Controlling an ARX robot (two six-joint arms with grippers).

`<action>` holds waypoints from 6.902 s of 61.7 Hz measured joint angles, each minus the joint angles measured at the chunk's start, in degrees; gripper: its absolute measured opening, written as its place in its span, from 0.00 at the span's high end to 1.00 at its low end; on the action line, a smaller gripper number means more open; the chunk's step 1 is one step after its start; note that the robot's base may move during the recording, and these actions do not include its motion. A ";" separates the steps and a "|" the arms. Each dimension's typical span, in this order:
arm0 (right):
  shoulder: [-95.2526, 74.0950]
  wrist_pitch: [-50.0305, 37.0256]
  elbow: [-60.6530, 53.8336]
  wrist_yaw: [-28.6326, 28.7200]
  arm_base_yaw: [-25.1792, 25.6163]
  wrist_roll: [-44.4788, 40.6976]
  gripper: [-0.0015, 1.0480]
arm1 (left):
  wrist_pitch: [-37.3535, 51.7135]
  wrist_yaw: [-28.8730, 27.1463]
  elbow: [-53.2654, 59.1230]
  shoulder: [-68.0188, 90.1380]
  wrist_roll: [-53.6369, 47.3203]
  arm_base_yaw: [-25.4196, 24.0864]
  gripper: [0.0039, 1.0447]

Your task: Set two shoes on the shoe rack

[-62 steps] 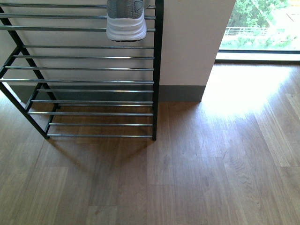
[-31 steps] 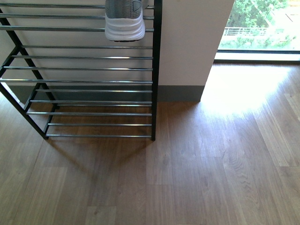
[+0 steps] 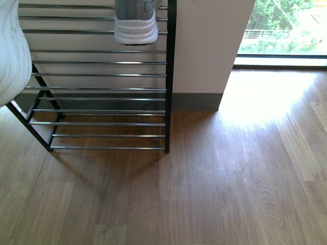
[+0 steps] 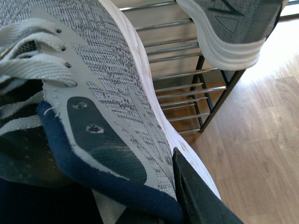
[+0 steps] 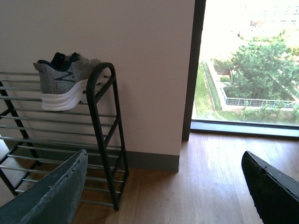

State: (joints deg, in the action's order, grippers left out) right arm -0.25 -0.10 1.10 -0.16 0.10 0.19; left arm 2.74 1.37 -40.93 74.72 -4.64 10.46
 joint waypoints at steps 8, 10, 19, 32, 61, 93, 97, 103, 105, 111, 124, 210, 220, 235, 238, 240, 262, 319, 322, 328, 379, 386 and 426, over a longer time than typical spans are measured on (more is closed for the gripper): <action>0.00 0.00 0.00 0.00 0.00 0.00 0.09 | -3.91 3.17 -9.27 9.09 -7.26 -1.29 0.99; 0.00 0.00 0.00 0.00 0.00 0.00 0.09 | -5.14 3.61 -11.82 11.45 -9.01 -1.25 0.99; 0.00 0.00 0.00 -0.02 0.00 0.00 0.09 | -9.29 4.61 -23.04 21.00 -12.61 -0.92 0.99; 0.00 0.00 0.00 0.00 0.00 0.00 0.09 | -13.97 4.17 -36.17 31.54 -13.90 -0.81 0.99; 0.00 0.00 0.00 0.00 0.00 0.00 0.09 | -22.75 2.21 -56.78 47.63 -14.69 2.16 0.99; 0.00 0.02 0.00 0.02 0.00 0.00 0.09 | -22.75 -0.98 -60.46 49.90 -14.23 3.91 0.74; 0.00 0.00 0.00 0.02 0.00 0.00 0.09 | -21.57 -0.81 -58.86 48.63 -13.55 4.24 0.63; 0.00 0.00 0.00 0.02 0.00 0.00 0.09 | -19.91 -0.61 -56.22 46.21 -13.11 4.85 0.48; 0.00 0.02 0.00 0.04 0.00 0.00 0.09 | -19.37 -1.11 -55.41 45.31 -13.03 5.07 0.43; 0.00 0.00 0.00 0.04 0.00 0.00 0.09 | -16.74 -2.29 -52.28 41.64 -12.68 5.77 0.27; 0.00 0.02 0.00 0.07 0.00 0.00 0.09 | -9.07 -6.25 -42.60 30.86 -11.17 7.15 0.09; 0.00 0.00 0.00 0.13 0.00 0.00 0.09 | 21.99 -14.29 28.30 -37.00 5.42 3.08 0.86; 0.00 0.00 0.00 0.13 0.00 0.00 0.09 | 21.00 -10.43 32.35 -42.27 5.22 -0.98 0.99; 0.00 0.00 0.00 0.13 0.00 0.00 0.09 | 18.18 -3.98 35.63 -48.35 5.18 -6.14 0.99; 0.00 0.00 0.00 0.15 0.00 0.00 0.09 | 17.33 -1.81 36.28 -49.86 5.11 -8.98 0.99; 0.00 0.02 0.00 0.09 0.00 0.00 0.09 | 16.83 -1.95 36.59 -50.66 5.14 -9.88 0.99; 0.00 0.00 0.00 0.13 0.00 0.00 0.09 | 13.44 -1.51 40.13 -58.21 5.14 -10.21 0.99; 0.00 0.02 0.00 0.15 0.00 0.00 0.09 | -2.75 -1.38 40.13 -73.77 5.09 -10.29 0.82; 0.00 0.02 0.00 0.13 0.00 0.00 0.09 | -2.75 -1.38 40.13 -73.77 5.09 -10.29 0.75; 0.00 0.02 0.00 0.15 0.00 0.00 0.09 | -2.78 -1.38 40.13 -73.77 5.09 -10.29 0.59; 0.00 0.02 0.00 0.15 0.00 0.00 0.09 | -2.75 -1.38 40.13 -73.79 4.96 -10.29 0.09; -0.02 0.02 0.00 -0.09 0.00 0.00 0.09 | -2.75 -1.33 40.13 -73.79 4.96 -10.29 0.09; 0.00 0.02 0.00 0.13 -0.02 0.00 0.09 | -2.78 -1.36 40.13 -73.79 4.94 -10.29 0.09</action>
State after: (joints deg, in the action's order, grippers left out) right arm -0.25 -0.08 1.10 -0.03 0.08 0.19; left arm -0.03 0.01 -0.80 0.93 0.30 0.16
